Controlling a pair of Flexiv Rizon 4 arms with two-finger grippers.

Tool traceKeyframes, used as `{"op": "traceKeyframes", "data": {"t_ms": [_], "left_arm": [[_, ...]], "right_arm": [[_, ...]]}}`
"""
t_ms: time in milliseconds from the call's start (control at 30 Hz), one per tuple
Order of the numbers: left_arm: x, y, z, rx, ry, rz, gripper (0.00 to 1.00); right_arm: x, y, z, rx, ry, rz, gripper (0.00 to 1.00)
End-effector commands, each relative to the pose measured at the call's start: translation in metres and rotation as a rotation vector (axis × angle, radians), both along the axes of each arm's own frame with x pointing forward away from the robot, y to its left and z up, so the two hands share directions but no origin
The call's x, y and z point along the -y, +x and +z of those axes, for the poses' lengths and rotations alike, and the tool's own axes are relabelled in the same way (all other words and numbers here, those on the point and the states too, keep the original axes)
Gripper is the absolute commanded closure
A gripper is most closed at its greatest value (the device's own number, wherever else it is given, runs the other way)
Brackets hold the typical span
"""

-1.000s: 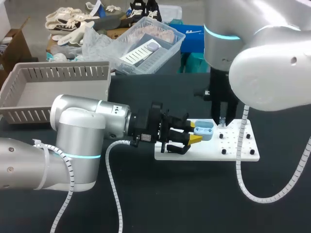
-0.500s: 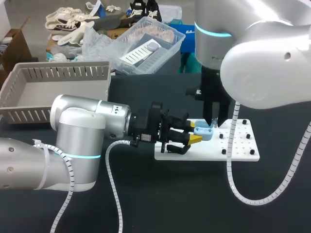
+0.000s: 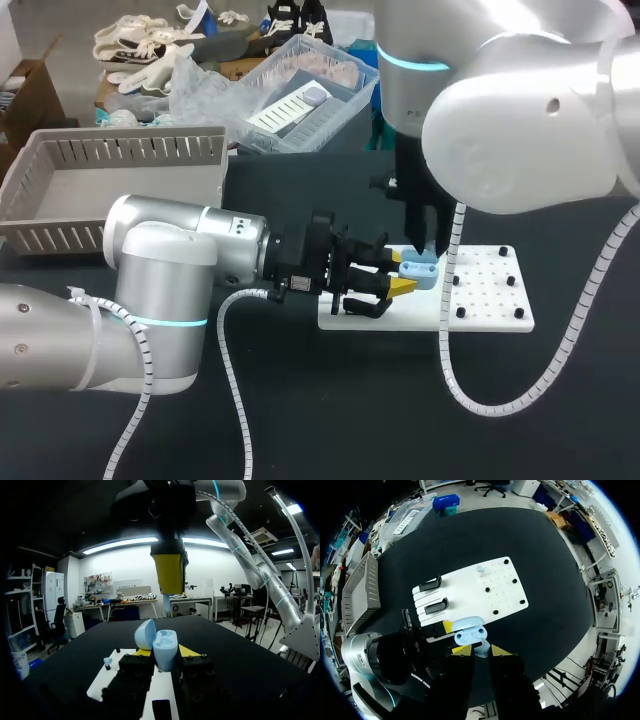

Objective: Pick up each earbud case from the left stands, insert the matching earbuds, close the lid, and place the case in the box.

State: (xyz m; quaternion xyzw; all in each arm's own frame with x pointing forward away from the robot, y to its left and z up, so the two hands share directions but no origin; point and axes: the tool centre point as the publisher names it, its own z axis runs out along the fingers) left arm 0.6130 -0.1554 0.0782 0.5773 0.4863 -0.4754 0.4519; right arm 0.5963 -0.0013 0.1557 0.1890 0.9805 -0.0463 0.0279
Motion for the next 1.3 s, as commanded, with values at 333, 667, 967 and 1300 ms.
{"op": "traceKeyframes", "data": {"t_ms": [333, 667, 967, 1300], "left_arm": [[0.000, 0.000, 0.000, 0.001, -0.001, 0.003, 1.00], [0.000, 0.000, 0.000, 0.001, -0.001, 0.003, 1.00], [0.000, 0.000, 0.000, 0.001, -0.001, 0.003, 1.00], [0.000, 0.000, 0.000, 0.001, -0.001, 0.003, 1.00]], "right_arm": [[-0.004, -0.002, -0.011, 0.044, 0.005, -0.017, 1.00], [-0.001, 0.002, -0.017, 0.043, 0.020, -0.018, 1.00], [0.000, 0.003, -0.018, 0.031, 0.024, -0.013, 1.00], [0.000, 0.004, -0.023, 0.022, 0.033, -0.009, 1.00]]}}
